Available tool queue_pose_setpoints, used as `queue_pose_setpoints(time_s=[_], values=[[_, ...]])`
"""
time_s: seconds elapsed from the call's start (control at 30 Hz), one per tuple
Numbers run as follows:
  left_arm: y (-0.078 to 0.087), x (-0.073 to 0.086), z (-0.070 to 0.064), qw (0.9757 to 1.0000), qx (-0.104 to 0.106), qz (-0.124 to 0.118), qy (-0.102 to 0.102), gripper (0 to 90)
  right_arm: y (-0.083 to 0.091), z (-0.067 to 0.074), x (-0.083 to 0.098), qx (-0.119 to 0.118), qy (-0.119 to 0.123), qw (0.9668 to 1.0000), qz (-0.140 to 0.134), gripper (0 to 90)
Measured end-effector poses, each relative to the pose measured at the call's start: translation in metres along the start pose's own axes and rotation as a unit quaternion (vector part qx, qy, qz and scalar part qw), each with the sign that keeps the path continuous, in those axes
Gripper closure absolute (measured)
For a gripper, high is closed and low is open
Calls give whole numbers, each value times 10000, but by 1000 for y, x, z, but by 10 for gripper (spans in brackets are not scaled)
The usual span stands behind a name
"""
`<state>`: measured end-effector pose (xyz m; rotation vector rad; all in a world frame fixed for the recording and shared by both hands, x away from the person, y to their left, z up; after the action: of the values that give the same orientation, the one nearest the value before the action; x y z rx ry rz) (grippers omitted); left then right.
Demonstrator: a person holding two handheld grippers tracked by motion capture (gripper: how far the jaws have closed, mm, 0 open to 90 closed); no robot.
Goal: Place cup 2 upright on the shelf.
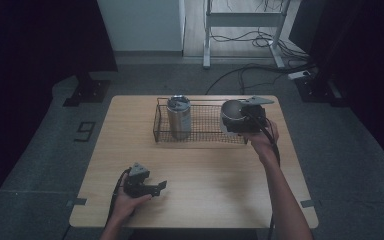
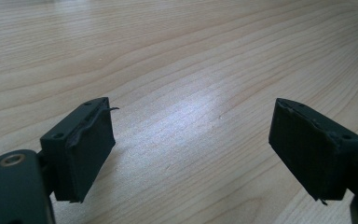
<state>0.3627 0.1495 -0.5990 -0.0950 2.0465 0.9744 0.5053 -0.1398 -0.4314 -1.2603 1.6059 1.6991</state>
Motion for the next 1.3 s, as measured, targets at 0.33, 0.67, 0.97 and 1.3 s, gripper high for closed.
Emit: queue_pose_setpoints(time_s=[0.33,0.67,0.97,1.3], values=[[-1,1,-1,10000,11,21,-8,141,-9,-5,-6,30,-14,10000,58,74],[2,0,2,10000,-24,-13,35,141,-27,-12,-10,42,-80,9998,149,75],[1,2,3,10000,-15,0,53,141,-41,-9,-13,44,-6,9997,239,74],[1,2,4,10000,-13,1,62,141,-58,-5,-12,17,43,9994,341,75]])
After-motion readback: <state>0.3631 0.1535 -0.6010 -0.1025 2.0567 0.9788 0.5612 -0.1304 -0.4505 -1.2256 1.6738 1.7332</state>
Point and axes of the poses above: each handheld gripper's, and its own axes: y roughly backward along the jaws, x roughly out of its underside, z roughly to its left, the point moved 10 cm from there along -y, roughly forward along the jaws, and after that the axes turned 13 degrees about x, right-handed, at the moved point
